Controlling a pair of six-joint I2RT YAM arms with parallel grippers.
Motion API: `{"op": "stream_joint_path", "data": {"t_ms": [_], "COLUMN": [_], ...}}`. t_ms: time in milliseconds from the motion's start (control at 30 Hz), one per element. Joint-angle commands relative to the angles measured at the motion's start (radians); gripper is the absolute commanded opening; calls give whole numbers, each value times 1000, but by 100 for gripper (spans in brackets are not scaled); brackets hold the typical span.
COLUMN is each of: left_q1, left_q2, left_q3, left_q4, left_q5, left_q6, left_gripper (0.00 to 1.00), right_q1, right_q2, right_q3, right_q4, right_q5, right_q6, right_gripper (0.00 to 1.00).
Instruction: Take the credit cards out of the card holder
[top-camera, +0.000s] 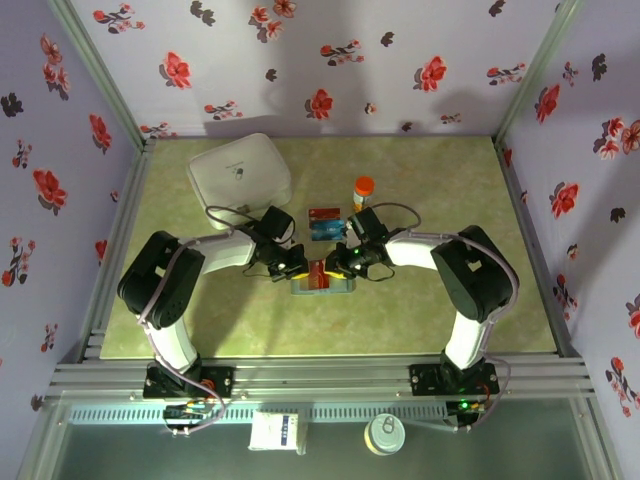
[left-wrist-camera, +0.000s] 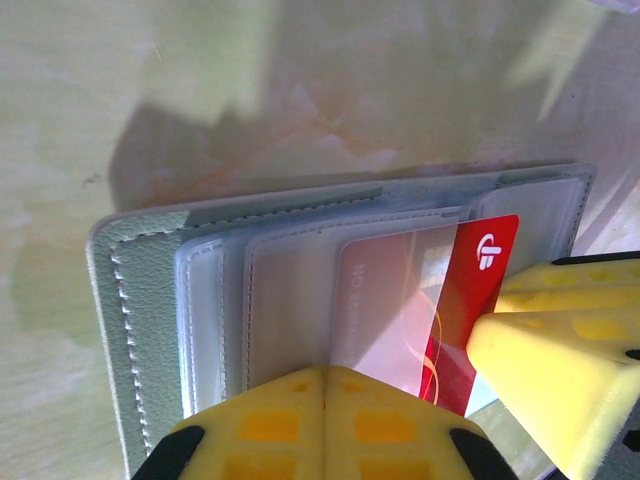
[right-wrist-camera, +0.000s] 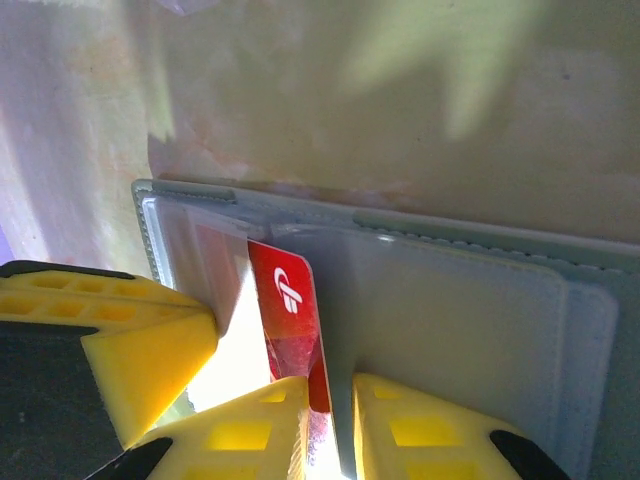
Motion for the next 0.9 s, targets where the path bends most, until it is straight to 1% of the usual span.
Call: {"op": "stream_joint_path", "data": {"t_ms": [0,400,567,733,867], "left_q1": [-5,-6,-5,-5,-4], "left_q2": [33,37,33,24,15], "left_q3": [-3,-4,-9,-13,-15], "left_q4": [-38,-37,-36,-43,-48], "left_q5": [-14,-13,-16,-20,-24], "left_q6": [24,22,21,24,23], "left_gripper": [0,0,0,0,0], "right_q1": [6,10,9,-5,-17], "right_q2": [9,25,12,-37,-92], "right_q3": [20,7,-10,-23,-27], "right_q4": [17,66,54,-14,-110], "right_q5": [-30,-58,-35,3,42], "right_q6": [16,40,26,-19,-73], "right_gripper": [19,16,8,3,1]}}
